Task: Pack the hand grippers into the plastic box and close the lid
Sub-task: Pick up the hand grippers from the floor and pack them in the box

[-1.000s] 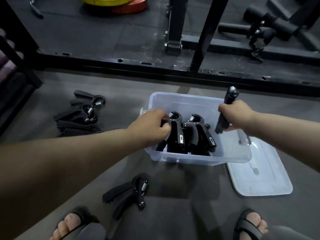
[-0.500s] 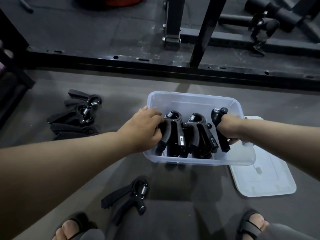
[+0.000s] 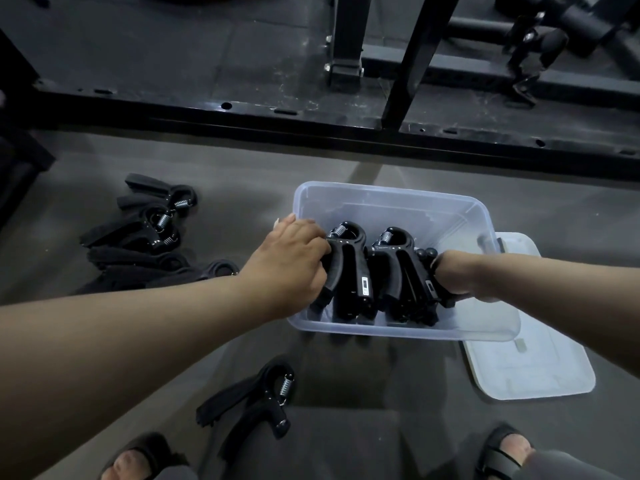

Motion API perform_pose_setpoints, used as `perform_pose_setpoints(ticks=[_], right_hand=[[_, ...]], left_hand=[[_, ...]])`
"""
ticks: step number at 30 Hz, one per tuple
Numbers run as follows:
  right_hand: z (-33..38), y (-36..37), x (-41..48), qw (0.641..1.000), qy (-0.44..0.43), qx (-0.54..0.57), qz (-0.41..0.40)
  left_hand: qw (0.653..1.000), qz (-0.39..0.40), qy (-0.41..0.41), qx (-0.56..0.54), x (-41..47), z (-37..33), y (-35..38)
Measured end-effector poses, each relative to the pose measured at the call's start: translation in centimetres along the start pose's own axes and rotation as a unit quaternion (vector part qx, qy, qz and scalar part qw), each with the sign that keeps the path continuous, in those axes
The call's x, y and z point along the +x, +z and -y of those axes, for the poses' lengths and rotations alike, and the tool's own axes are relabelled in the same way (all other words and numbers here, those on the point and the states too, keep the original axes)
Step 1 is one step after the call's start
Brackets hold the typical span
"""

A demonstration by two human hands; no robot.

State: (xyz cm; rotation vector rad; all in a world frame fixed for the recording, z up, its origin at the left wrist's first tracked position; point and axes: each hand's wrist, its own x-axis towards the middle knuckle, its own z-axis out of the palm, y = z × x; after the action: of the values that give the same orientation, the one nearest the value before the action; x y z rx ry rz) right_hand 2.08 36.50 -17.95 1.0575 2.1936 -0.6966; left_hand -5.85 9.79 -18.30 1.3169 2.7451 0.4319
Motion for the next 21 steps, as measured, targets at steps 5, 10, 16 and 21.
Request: perform_pose_setpoints(ticks=[5,10,16,21], right_hand=[[0.12,0.12,0.01,0.998,0.007,-0.04,0.054],[-0.09,-0.34,0.73,0.994,0.006,-0.078,0.076],[-0.01,-0.09,0.78,0.989,0.011,-0.126,0.072],[-0.1,-0.13,0.65,0.99,0.017,-0.119,0.067]], left_hand=[[1.0,-0.011,-0.025,-0.013,0.6,-0.56,0.68],[1.0,-0.009,-0.007,0.009,0.31,-0.34,0.78],[1.0,-0.005,-0.008,0.017,0.34,-0.47,0.66],[1.0,-0.005,-0.011,0.019,0.37,-0.56,0.56]])
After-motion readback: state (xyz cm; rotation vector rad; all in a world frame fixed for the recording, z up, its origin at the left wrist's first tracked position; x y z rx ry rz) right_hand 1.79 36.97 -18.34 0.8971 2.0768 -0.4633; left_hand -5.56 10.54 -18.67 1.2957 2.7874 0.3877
